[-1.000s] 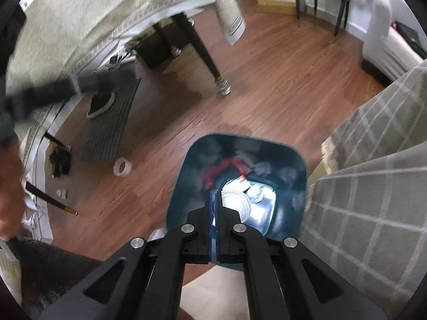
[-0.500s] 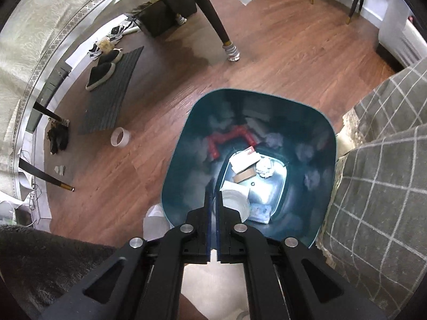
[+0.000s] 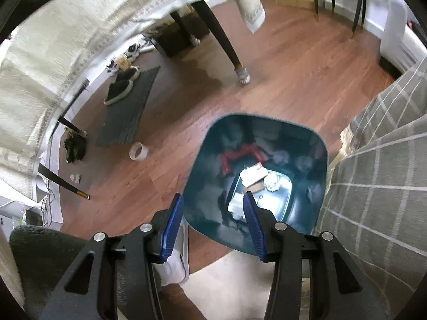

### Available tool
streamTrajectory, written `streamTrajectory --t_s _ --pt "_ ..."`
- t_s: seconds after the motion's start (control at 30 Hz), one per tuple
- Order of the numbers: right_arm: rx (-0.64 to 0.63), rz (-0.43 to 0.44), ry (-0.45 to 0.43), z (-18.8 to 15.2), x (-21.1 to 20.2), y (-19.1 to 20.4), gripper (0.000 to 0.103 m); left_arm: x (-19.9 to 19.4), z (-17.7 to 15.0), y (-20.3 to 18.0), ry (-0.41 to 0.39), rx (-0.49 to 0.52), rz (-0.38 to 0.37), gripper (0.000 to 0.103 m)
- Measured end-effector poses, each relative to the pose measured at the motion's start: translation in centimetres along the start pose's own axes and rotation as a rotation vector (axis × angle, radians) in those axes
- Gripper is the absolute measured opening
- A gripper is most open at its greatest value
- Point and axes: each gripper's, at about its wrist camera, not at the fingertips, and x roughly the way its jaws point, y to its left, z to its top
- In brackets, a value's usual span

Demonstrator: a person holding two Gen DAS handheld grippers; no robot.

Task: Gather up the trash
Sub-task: 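Move both open grippers back over the table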

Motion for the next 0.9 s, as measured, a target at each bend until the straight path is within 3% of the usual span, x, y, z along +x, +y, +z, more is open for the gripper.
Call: streamTrajectory --t_s 0.37,0.9 --pt "-0.036 -0.032 -0.230 0.0 -8.9 -0.7 0.036 0.5 0.1 -3.0 -0.007 0.039 0.007 0.046" --pt "0.049 -0.151 -0.357 -4.0 -16.1 -6.6 0.035 4.7 -2.0 -11.4 0.050 0.167 -0.043 0.061"
